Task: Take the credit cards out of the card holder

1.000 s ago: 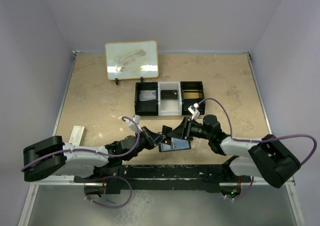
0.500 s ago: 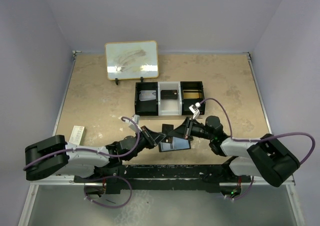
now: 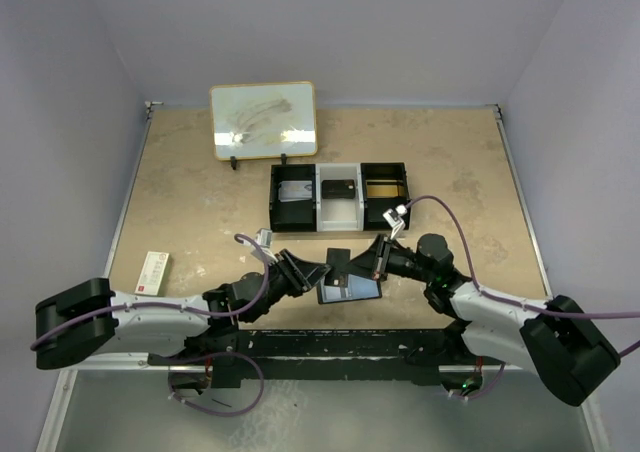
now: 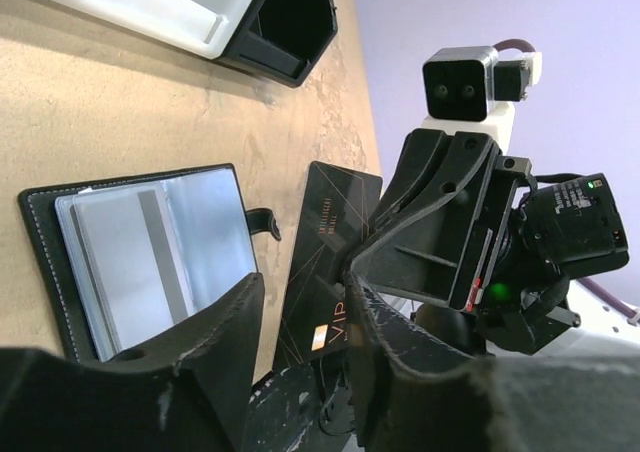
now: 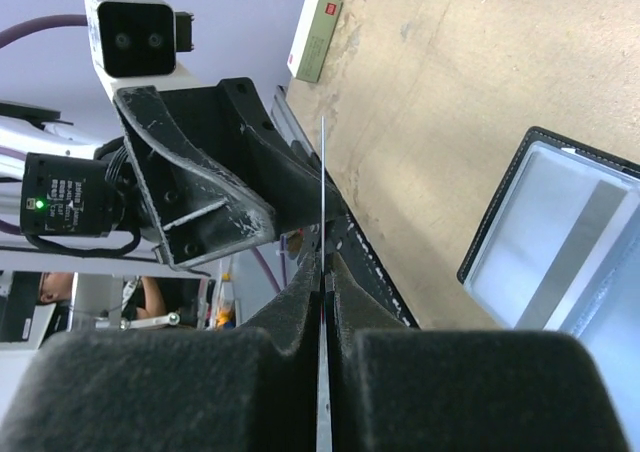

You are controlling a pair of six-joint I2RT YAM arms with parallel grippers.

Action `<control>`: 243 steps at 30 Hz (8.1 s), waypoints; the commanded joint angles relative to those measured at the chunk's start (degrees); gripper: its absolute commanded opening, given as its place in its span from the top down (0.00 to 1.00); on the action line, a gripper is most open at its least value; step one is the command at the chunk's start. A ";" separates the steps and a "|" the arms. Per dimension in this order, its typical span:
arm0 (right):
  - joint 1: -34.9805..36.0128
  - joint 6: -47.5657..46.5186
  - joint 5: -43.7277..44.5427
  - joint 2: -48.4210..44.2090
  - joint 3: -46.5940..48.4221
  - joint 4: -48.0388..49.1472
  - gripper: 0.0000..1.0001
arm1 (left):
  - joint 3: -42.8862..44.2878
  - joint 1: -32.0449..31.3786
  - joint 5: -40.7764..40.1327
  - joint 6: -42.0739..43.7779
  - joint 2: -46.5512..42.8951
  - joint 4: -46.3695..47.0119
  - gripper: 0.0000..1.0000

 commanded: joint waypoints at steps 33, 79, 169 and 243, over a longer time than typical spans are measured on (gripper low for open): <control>0.06 -56.19 29.17 -8.18 24.39 -30.44 1.00 | 33.67 18.86 -5.12 18.53 -12.07 -75.77 0.32; 3.43 -98.35 43.20 39.77 61.82 -46.95 1.00 | 30.60 53.83 10.43 37.54 -24.89 -72.21 0.22; 4.71 -108.67 46.15 51.12 62.93 -44.78 0.57 | 30.48 53.83 12.72 37.64 -21.74 -72.58 0.25; 32.82 -8.12 61.29 23.70 39.12 -67.82 0.39 | 30.77 53.78 8.86 37.20 -21.07 -73.49 0.23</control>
